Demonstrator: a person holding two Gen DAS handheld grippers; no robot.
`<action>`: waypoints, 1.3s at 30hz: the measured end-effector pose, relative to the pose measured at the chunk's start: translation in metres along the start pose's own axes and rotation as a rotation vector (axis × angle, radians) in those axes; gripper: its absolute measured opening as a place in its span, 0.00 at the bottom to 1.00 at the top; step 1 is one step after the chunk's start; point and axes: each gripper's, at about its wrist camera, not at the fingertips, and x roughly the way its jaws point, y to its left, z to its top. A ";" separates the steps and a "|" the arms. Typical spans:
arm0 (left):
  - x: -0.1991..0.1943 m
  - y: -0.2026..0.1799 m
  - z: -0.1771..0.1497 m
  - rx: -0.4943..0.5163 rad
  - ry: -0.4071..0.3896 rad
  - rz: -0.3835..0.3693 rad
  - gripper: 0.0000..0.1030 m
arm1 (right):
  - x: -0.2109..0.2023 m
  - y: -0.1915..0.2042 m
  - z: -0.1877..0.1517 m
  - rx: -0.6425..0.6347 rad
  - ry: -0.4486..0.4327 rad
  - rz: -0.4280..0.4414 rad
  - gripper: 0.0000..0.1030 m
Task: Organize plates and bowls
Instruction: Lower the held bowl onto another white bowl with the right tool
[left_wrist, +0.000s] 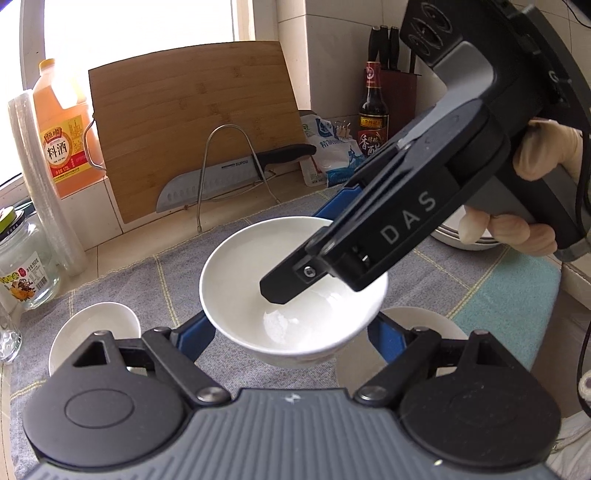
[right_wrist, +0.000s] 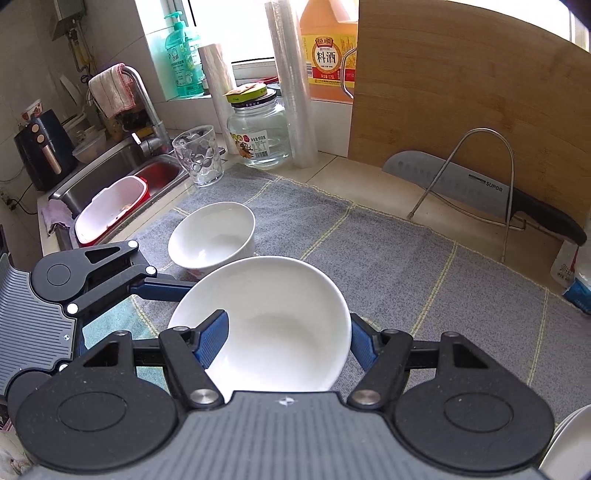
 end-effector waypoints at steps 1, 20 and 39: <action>-0.001 -0.002 -0.001 0.000 0.001 -0.004 0.86 | -0.003 0.001 -0.003 0.003 0.000 -0.001 0.72; -0.020 -0.036 -0.016 -0.007 0.020 -0.080 0.86 | -0.034 0.013 -0.046 0.041 0.002 -0.024 0.72; -0.012 -0.055 -0.025 0.030 0.073 -0.136 0.86 | -0.037 0.008 -0.079 0.107 0.031 -0.039 0.72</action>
